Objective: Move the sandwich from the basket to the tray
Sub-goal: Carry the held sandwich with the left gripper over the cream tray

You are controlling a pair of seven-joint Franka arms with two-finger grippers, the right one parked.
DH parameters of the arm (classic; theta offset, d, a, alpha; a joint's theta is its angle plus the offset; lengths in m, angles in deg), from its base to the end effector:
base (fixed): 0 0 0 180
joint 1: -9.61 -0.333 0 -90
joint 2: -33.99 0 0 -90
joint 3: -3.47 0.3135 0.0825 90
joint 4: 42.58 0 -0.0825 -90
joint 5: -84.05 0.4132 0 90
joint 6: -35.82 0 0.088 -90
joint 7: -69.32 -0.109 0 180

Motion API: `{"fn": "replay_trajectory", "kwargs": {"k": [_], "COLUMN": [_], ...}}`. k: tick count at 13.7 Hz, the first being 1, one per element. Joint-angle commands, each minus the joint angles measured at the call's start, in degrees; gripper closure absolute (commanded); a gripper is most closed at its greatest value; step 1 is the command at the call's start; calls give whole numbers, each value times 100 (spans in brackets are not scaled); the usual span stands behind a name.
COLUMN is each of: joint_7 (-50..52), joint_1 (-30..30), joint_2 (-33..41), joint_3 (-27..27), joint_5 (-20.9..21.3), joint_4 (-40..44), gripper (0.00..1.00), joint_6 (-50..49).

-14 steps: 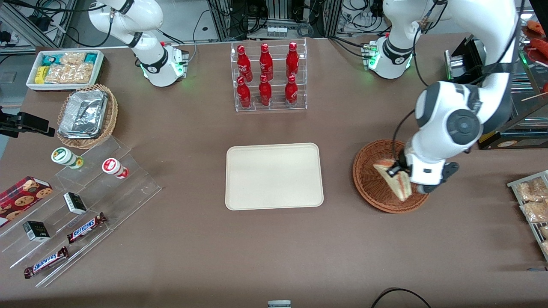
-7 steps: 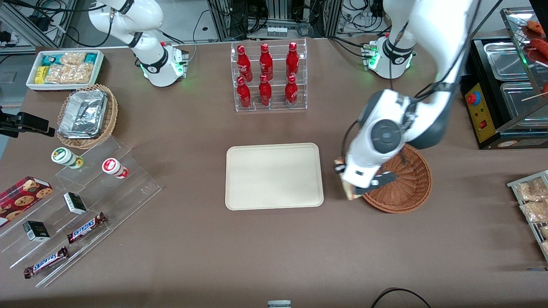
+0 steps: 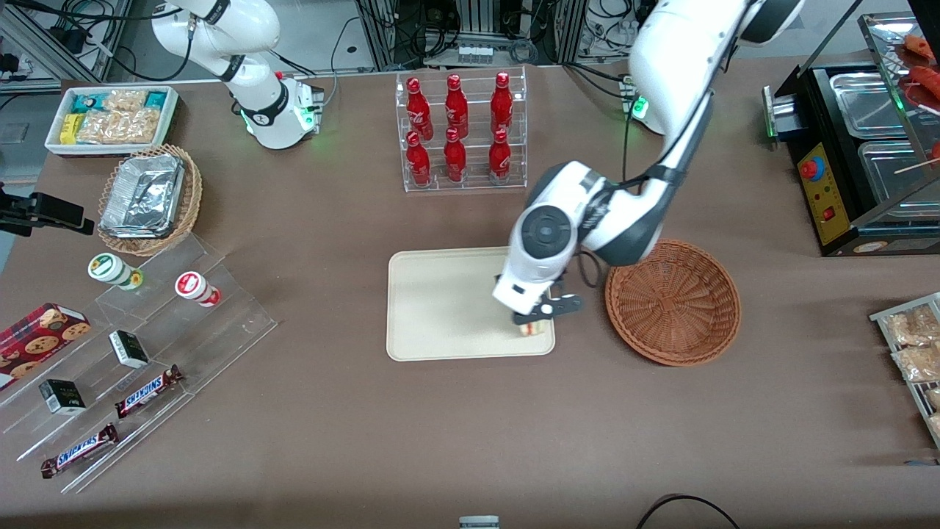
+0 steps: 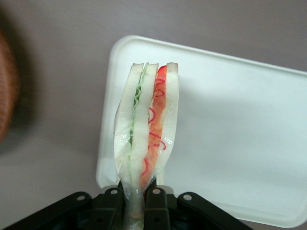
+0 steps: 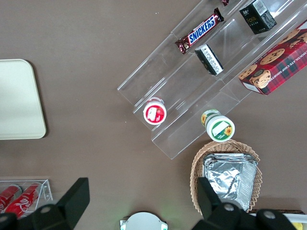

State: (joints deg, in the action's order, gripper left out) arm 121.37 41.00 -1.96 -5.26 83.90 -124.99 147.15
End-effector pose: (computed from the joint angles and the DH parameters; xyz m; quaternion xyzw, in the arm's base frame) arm 0.5678 -0.4553 0.2999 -0.9905 -0.1158 0.0737 0.0094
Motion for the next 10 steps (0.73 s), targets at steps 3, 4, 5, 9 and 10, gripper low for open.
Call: {"fn": "replay_trajectory", "kwargs": {"k": [3, 4, 5, 9, 10], "joint_7": [630, 779, 928, 1088, 1088], "joint_1": [586, 674, 753, 806, 806], "joint_2": [-913, -1054, -1212, -1380, -1432], "joint_3": [73, 73, 73, 64, 64], "joint_5": [-3, -3, -3, -72, -169], "joint_4": [1156, 1323, 1490, 1579, 1579], "gripper": [100, 100, 100, 100, 100], "joint_6": [-67, -58, -58, 99, 170]}}
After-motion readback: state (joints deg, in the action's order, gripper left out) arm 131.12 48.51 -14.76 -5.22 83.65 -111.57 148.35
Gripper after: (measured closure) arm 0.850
